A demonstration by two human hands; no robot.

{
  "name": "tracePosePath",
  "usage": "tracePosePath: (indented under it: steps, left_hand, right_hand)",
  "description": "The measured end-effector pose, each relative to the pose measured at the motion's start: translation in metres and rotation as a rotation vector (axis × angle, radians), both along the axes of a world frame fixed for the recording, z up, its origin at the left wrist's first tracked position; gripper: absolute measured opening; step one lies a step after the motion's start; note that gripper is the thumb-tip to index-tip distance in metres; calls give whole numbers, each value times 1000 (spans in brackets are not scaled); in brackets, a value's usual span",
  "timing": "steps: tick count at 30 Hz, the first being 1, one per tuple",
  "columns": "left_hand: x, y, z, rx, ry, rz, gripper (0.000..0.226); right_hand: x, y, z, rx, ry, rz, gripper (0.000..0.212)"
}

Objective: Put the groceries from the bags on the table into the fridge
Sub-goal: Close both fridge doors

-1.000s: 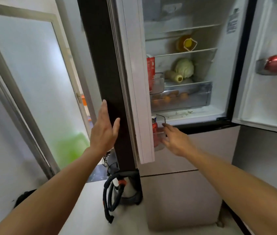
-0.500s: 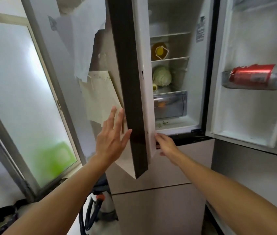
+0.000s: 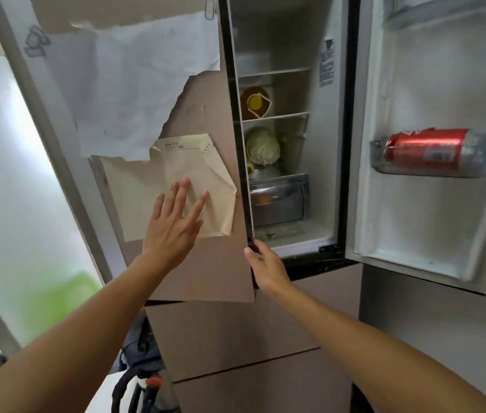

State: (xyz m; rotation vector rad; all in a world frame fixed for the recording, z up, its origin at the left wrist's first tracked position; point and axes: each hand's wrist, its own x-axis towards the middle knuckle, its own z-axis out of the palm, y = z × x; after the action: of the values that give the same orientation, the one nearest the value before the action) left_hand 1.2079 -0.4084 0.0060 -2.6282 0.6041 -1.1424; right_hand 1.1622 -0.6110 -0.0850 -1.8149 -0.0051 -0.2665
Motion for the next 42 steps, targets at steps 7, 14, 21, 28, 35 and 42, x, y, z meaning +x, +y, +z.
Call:
tracePosePath:
  steps: [7,14,21,28,35,42]
  left_hand:
    - [45,-2,-2,82,-126,-113,75]
    - [84,8,-11,86,-250,-239,61]
    - [115,4,-16,61,-383,-303,57]
    - [120,2,-24,53,-469,-338,53]
    - [115,4,-23,57,-383,-281,55]
    - [69,-34,-21,-67,-250,-247,35]
  right_hand:
    - [34,5,13,-516,-107,-273,62]
    - [69,15,-7,-766,-232,-412,71]
    - [97,5,-9,-808,-219,-424,68]
    - [103,4,-17,-788,-215,-397,70]
    - [99,5,-3,-810,-79,-374,68]
    - [38,-79,-5,-782,-86,-467,61]
